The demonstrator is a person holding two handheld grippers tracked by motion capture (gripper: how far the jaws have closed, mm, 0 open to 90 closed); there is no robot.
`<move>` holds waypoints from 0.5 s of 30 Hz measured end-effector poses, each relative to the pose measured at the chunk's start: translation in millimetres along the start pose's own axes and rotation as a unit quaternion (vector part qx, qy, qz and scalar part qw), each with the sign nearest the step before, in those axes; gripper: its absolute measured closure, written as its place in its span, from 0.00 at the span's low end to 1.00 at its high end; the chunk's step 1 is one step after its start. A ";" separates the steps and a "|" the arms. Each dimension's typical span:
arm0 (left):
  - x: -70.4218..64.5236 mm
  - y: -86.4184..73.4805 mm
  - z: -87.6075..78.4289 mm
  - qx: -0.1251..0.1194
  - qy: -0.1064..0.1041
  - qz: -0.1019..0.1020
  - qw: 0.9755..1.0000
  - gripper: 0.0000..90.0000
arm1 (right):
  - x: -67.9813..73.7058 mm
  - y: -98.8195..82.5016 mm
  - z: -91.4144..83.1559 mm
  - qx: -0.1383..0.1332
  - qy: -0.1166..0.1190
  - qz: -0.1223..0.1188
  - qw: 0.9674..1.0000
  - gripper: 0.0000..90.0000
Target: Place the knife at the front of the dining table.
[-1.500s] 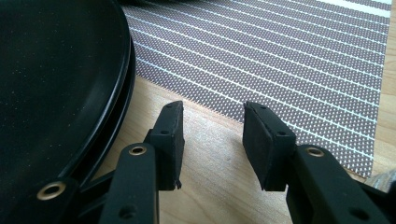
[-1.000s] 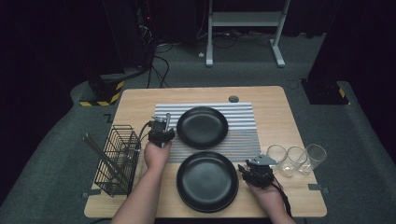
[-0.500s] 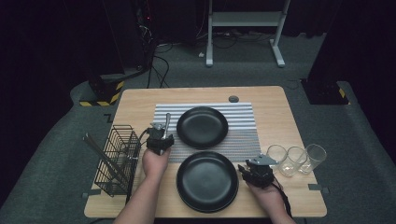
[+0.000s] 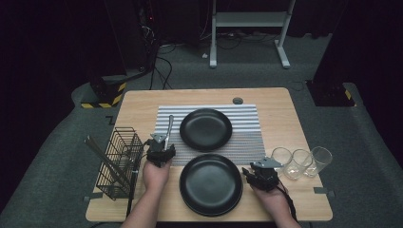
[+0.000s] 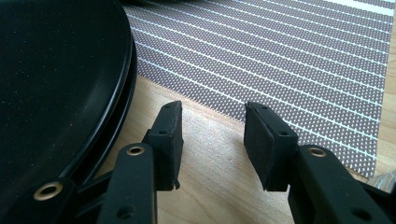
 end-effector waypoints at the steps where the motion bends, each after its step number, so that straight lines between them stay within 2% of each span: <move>1: 0.7 -2.0 -1.5 -0.002 0.001 -0.002 1.000 0.55 | 0.0 0.0 0.0 0.000 0.000 0.000 1.000 0.64; 5: 3.4 -9.8 -7.0 -0.002 0.008 -0.001 1.000 0.55 | 0.0 0.0 0.0 0.000 0.000 0.000 1.000 0.64; 15: 4.9 -18.9 -11.2 -0.007 0.005 -0.017 1.000 0.58 | 0.0 -0.1 0.2 0.001 0.000 -0.001 1.000 0.63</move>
Point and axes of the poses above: each handheld gripper's, and its own axes: z roughly forward along the jaws, y roughly out of its top, x roughly to its left, the point moved 5 cm from there along z, roughly forward along the jaws, and after that the axes turned 8 degrees about -x, right-handed, at the moved point
